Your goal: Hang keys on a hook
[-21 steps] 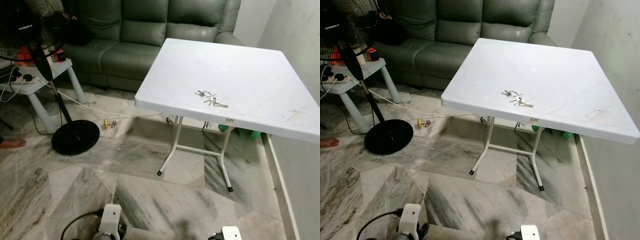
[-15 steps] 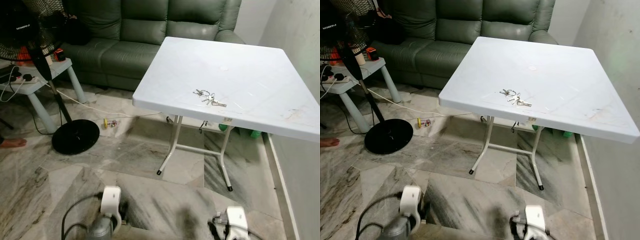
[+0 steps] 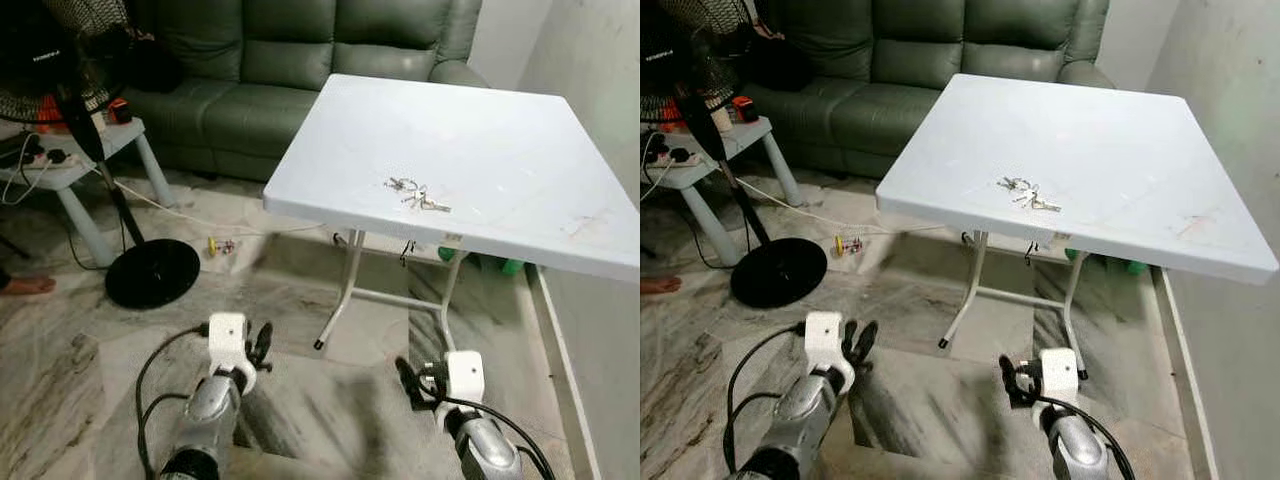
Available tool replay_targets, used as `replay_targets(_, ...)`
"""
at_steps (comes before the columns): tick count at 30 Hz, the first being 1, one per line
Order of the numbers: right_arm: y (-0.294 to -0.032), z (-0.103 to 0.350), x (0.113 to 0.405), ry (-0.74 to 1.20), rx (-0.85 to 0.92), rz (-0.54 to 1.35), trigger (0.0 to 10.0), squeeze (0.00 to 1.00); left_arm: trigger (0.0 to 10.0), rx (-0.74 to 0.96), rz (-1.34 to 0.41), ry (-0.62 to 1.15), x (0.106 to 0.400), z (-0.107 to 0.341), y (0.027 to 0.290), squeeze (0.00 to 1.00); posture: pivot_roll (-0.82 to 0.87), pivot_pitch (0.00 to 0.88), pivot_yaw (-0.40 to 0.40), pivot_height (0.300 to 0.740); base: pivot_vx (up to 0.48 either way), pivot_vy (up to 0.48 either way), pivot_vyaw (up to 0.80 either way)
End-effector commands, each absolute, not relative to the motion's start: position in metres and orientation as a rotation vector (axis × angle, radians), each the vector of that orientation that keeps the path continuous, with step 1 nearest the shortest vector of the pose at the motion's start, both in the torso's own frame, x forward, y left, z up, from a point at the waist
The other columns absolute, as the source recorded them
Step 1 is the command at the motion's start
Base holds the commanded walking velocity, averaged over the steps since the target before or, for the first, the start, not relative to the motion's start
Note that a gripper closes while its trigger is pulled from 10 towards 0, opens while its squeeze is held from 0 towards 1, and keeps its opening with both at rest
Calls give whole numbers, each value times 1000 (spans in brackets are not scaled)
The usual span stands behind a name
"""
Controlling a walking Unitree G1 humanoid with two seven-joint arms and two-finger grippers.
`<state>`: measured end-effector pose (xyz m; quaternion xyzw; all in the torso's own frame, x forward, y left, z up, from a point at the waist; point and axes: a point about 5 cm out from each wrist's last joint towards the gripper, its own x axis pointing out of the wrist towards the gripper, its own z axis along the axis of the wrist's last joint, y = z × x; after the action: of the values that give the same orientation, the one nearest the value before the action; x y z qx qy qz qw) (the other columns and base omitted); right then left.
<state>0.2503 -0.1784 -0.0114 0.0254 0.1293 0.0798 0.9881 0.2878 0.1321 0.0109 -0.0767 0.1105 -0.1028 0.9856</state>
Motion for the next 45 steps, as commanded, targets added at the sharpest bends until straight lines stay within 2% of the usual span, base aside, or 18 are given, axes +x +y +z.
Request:
replay_targets(1, -176, 2, 256, 168, 62, 172, 10000, 0, 10000, -172, -211, 150, 292, 21, 133, 0, 62, 0, -29, 736, 0, 0, 0)
replay_targets(8, -161, 34, 263, -5, 83, 228, 10000, 63, 10000, -198, -226, 10, 302, 50, 133, 0, 67, 0, -33, 736, 0, 0, 0)
replay_targets(9, -160, 37, 264, -17, 85, 229, 10000, 212, 10000, -197, -227, 0, 303, 52, 133, 0, 66, 0, -32, 736, 0, 0, 0)
replay_targets(10, -159, 41, 265, -32, 89, 230, 10000, 278, 10000, -199, -230, -15, 305, 56, 133, 0, 65, 0, -32, 736, 0, 0, 0)
replay_targets(11, -158, 45, 266, -47, 93, 231, 10000, 427, 10000, -197, -233, -29, 306, 59, 133, 0, 63, 0, -30, 736, 0, 0, 0)
replay_targets(12, -157, 52, 269, -74, 95, 232, 10000, 1000, 10000, -193, -235, -55, 309, 66, 133, 0, 61, 0, -28, 736, 0, 0, 0)
replay_targets(19, -159, 99, 280, -221, 90, 243, 10000, 1000, 10000, -227, -237, -191, 320, 110, 134, 0, 57, 0, -23, 736, 0, 0, 0)
replay_targets(30, -166, 119, 284, -209, 62, 188, 10000, 1000, 10000, -238, -190, -190, 324, 129, 140, 0, 60, 0, -20, 736, 0, 0, 0)
replay_targets(31, -166, 119, 285, -185, 76, 170, 10000, 431, 10000, -241, -184, -166, 324, 128, 140, 0, 60, 0, -20, 736, 0, 0, 0)
replay_targets(32, -166, 119, 285, -185, 76, 170, 10000, 431, 10000, -241, -184, -166, 324, 128, 140, 0, 60, 0, -20, 736, 0, 0, 0)
replay_targets(33, -166, 119, 285, -173, 92, 163, 10000, 27, 10000, -237, -177, -135, 324, 124, 139, 0, 60, 0, -20, 736, 0, 0, 0)
replay_targets(34, -167, 119, 285, -168, 85, 159, 10000, 0, 10000, -230, -170, -123, 324, 123, 140, 0, 63, 0, -20, 736, 0, 0, 0)
replay_targets(35, -168, 119, 285, -158, 38, 144, 10000, 0, 10000, -224, -157, -85, 323, 119, 140, 0, 63, 0, -20, 736, 0, 0, 0)
replay_targets(45, -167, 118, 282, -148, -9, 183, 10000, 0, 10000, -152, -158, -23, 322, 114, 140, 0, 71, 0, -23, 736, 0, 0, 0)
